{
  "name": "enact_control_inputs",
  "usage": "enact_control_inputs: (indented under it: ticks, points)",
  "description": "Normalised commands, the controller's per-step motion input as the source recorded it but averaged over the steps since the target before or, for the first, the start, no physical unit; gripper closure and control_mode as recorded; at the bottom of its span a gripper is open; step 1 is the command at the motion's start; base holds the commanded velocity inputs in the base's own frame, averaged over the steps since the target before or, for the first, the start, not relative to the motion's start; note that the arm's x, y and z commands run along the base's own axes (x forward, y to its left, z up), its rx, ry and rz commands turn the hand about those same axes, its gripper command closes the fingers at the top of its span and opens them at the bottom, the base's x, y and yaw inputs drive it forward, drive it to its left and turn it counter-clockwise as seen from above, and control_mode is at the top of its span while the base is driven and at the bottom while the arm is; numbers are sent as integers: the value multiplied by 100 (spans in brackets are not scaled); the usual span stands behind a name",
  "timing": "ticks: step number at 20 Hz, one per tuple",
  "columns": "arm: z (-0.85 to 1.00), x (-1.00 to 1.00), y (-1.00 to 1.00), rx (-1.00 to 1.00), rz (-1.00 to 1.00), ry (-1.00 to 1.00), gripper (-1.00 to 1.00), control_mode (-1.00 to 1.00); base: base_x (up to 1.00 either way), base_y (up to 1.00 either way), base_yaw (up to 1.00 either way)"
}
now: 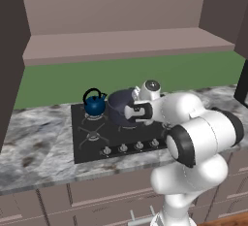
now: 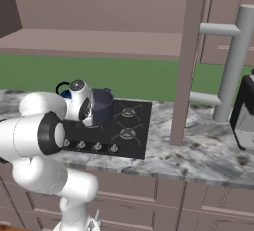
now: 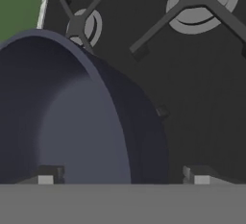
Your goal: Pick the kettle from the cabinet and place it on a stove burner. Then pick the pot from the counter and place it on another stove burner. Finally, turn both burners on.
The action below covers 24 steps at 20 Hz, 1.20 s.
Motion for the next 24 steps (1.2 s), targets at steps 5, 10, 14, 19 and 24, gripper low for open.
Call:
enact_control_inputs:
  ticks: [5,10,14,19,24]
  points:
    - [30,0,0,-3,0,-1,-100,-100,0,0,0]
    - [30,0,0,-3,0,0,-100,-100,0,0,0]
    - [34,0,1,-3,0,0,-100,-100,0,0,0]
    - [16,-8,5,-1,0,0,-100,-100,0,0,0]
    - [0,-36,10,0,1,-4,-100,-100,0,0,0]
